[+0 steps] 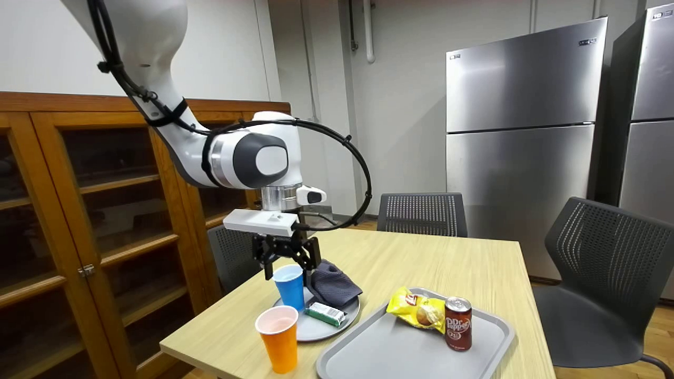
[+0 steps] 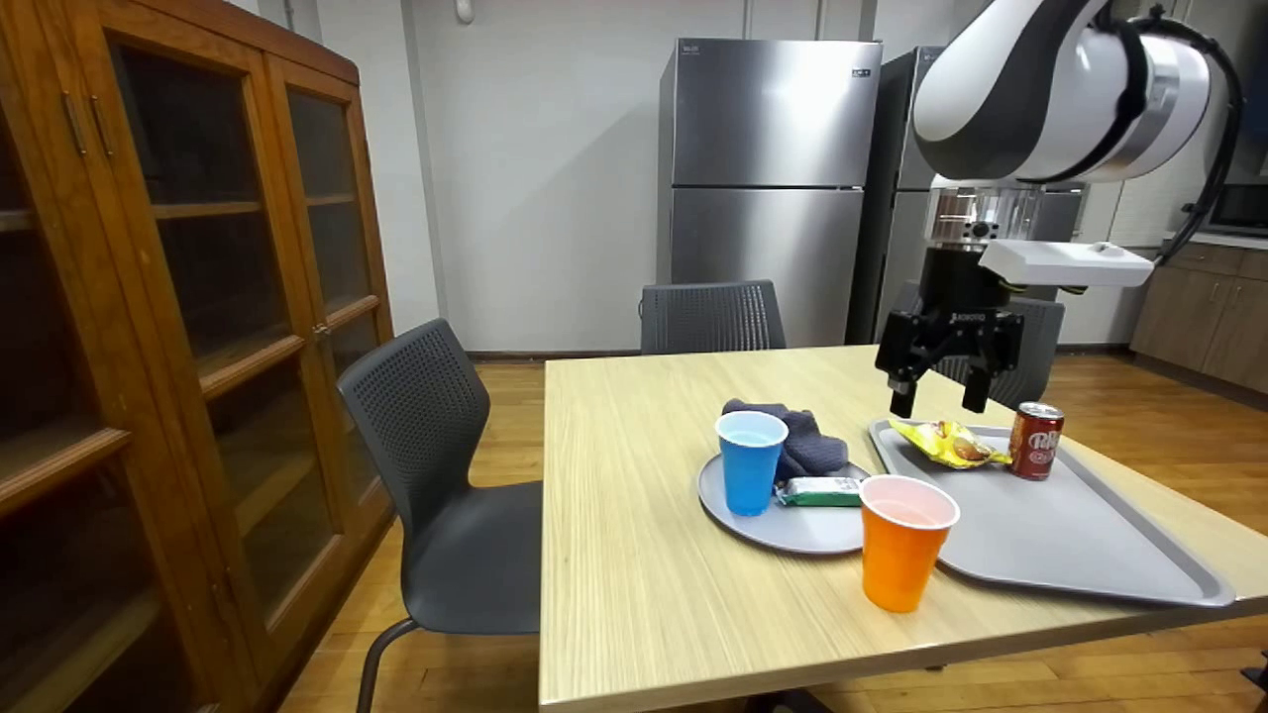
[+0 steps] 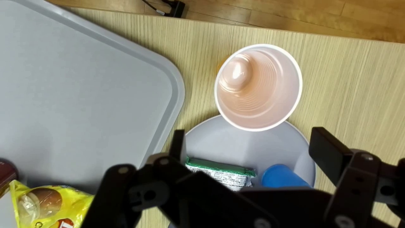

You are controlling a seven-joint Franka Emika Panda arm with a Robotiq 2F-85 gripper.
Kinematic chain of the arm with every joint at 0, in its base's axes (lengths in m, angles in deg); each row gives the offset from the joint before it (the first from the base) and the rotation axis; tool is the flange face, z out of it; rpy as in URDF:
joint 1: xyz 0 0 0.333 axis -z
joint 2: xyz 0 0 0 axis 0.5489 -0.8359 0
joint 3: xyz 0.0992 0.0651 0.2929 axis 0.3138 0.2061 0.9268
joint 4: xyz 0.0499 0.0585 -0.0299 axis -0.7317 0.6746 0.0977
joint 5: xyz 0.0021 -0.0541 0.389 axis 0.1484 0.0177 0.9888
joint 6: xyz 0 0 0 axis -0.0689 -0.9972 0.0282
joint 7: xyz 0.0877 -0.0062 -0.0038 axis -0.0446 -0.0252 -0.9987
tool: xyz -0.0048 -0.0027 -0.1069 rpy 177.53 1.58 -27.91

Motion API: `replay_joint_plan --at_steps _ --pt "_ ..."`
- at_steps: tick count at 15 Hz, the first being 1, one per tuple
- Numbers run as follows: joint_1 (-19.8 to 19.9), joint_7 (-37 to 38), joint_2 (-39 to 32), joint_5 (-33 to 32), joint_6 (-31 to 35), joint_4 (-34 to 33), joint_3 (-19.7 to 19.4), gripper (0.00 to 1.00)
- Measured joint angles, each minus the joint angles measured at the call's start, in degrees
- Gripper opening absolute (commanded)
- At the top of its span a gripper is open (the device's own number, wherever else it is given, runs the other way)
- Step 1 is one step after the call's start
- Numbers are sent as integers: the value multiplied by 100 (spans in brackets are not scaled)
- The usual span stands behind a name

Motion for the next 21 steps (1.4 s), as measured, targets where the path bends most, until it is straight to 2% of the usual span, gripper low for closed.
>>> replay_joint_plan --at_steps 5,11,21 --pt "-32 214 -162 265 307 -107 15 100" --pt "-225 732 -573 261 716 -331 156 100" --pt "-734 2399 -1322 -96 1137 -857 124 100"
